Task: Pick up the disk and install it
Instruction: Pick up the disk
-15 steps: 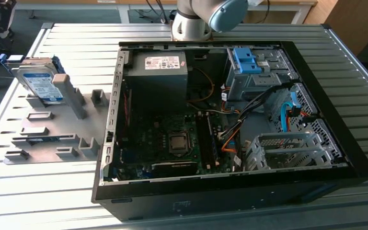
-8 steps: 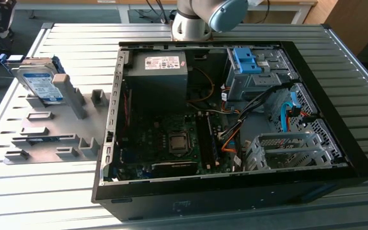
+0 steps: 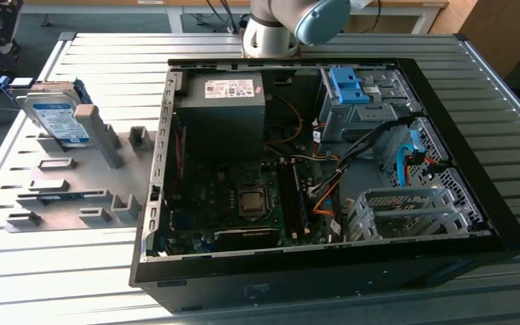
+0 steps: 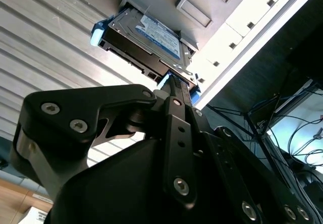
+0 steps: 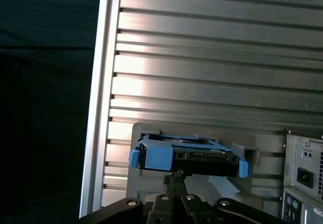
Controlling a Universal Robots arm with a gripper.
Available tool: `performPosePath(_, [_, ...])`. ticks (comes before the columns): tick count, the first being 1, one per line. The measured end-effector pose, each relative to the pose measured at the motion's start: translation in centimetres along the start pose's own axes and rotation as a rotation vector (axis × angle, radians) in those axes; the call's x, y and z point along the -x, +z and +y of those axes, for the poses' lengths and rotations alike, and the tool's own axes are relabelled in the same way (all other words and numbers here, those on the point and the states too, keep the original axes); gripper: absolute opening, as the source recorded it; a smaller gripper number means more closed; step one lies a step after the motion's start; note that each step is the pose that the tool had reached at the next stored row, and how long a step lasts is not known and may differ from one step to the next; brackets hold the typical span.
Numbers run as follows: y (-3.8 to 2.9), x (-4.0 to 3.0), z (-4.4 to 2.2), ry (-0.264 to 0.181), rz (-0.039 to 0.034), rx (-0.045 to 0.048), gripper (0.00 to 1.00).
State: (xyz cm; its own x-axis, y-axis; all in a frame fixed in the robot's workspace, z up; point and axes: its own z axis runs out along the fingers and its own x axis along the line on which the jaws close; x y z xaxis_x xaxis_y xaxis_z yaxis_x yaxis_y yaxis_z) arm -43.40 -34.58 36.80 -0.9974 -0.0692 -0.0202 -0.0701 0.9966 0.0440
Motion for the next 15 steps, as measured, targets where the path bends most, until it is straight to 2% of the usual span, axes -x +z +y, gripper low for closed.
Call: performPosePath(15, [0.00, 0.00, 0.00, -0.033, 0.0015, 0.0007, 0.11])
